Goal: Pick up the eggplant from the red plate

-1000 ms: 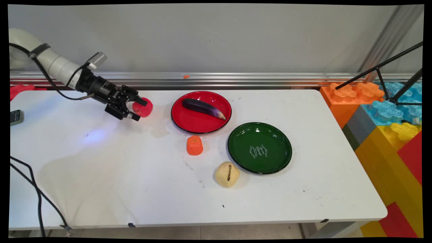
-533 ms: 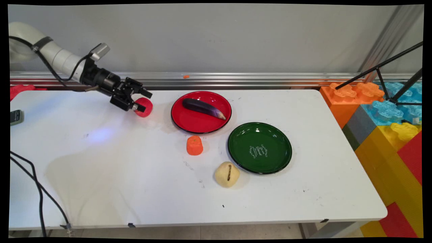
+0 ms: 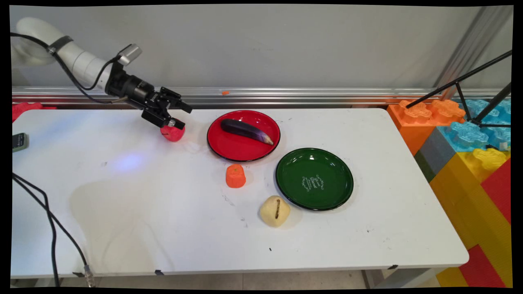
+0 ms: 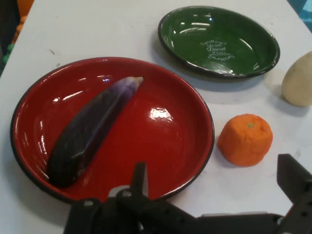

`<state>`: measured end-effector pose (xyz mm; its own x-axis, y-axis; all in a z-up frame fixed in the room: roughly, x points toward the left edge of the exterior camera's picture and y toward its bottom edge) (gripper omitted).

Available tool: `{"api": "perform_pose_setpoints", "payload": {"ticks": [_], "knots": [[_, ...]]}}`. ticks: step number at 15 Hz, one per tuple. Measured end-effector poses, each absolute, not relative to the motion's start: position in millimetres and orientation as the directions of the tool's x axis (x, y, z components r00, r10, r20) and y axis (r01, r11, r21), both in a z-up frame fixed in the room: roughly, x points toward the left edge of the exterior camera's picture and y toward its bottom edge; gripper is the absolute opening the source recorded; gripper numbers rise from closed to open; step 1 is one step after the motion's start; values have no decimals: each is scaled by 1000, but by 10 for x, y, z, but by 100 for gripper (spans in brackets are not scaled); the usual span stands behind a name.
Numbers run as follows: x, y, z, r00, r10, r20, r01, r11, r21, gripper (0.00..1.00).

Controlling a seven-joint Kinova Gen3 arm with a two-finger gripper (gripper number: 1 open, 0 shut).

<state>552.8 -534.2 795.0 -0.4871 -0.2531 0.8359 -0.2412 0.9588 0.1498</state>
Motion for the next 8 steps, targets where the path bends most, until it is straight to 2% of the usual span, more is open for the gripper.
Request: {"api": "perform_pose_setpoints", "payload": {"ticks": [8], "knots": [[5170, -5563, 7963, -578, -163, 799, -151, 984, 92, 100]]}}
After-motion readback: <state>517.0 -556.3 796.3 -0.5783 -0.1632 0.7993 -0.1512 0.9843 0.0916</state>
